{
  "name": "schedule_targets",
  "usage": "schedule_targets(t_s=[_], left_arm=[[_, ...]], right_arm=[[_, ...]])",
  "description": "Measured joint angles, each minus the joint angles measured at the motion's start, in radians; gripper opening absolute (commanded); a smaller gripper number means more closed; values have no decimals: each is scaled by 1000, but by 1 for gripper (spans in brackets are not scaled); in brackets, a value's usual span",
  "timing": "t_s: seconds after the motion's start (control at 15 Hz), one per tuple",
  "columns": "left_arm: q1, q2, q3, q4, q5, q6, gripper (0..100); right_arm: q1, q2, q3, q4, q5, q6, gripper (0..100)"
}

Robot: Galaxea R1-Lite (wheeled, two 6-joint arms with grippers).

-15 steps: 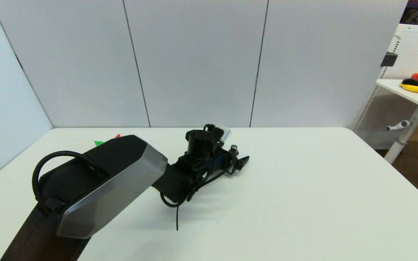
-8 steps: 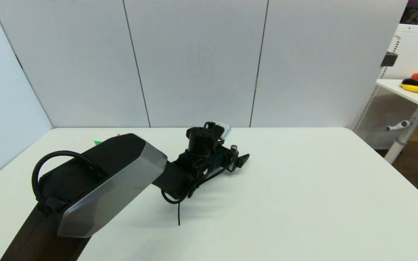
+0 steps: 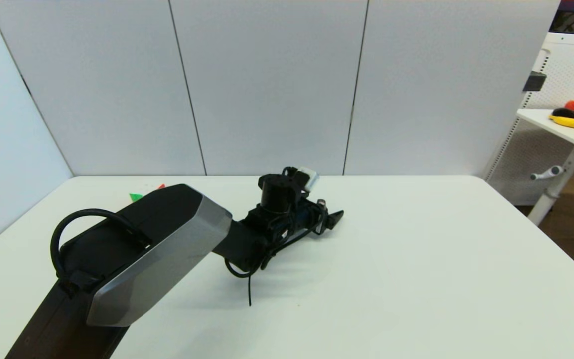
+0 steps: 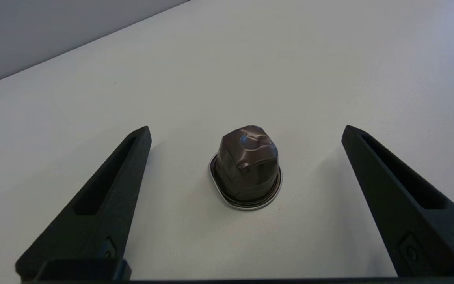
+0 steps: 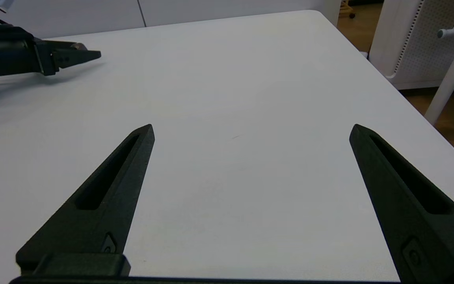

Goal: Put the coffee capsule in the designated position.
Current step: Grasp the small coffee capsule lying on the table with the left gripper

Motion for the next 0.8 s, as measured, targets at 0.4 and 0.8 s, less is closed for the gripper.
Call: schedule_targets(t_s=[0.4,0.8], left_arm=[[1,9,-5,-1,0,1,100],[3,9,-11,-1,0,2,100]], right_arm=[[0,0,0,0,0,1,100],[0,0,0,0,0,0,100]])
